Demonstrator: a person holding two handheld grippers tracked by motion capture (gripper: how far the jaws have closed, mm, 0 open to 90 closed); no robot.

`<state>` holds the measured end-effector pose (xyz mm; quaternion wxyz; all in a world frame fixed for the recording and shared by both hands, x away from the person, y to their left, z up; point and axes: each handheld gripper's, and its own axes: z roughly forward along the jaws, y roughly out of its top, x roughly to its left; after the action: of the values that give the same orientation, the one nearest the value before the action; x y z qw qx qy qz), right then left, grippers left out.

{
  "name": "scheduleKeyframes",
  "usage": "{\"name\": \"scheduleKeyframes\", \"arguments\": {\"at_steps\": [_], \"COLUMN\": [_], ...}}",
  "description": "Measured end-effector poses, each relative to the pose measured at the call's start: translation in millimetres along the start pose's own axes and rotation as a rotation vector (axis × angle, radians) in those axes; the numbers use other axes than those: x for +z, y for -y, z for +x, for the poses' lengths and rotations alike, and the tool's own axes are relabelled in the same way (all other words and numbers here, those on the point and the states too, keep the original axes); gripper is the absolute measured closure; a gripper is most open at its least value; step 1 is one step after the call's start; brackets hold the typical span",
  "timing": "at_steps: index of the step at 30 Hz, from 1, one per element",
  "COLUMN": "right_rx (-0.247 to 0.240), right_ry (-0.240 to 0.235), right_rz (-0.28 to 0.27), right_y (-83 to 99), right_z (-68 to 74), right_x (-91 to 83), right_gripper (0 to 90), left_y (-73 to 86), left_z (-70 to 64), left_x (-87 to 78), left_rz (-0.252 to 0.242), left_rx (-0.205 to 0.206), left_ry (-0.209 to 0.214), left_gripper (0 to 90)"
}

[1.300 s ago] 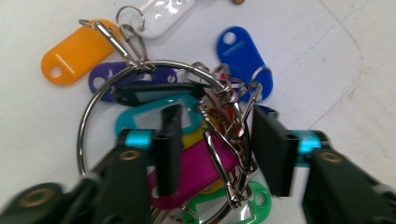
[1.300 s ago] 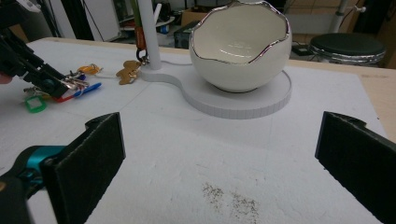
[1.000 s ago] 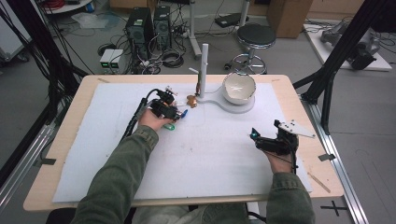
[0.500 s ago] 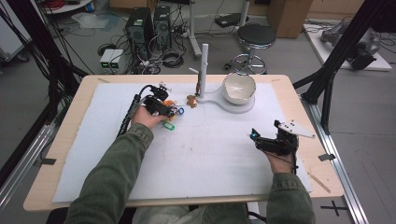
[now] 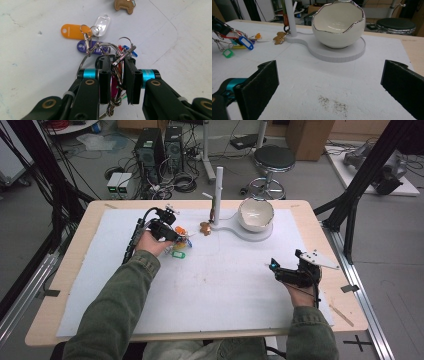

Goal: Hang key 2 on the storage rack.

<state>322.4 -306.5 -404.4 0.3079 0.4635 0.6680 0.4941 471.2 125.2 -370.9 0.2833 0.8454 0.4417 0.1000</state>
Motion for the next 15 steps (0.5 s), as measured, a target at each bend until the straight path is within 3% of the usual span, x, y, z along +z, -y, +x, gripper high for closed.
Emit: {"name": "scheduleKeyframes", "arguments": {"at_steps": [15], "right_rx": [-0.005], "right_ry": [0.000], "right_rz": [-0.004], "right_y": [0.0], "right_z": [-1.8], "right_x": [1.3], "right_gripper": [0.6], "left_y": [-2.8], "left_z": [-3.5], "left_x": [-22.9], "left_rz": [-0.021], "left_rx": [0.021], "left_ry": [0.000], "left_gripper": [76.1]}}
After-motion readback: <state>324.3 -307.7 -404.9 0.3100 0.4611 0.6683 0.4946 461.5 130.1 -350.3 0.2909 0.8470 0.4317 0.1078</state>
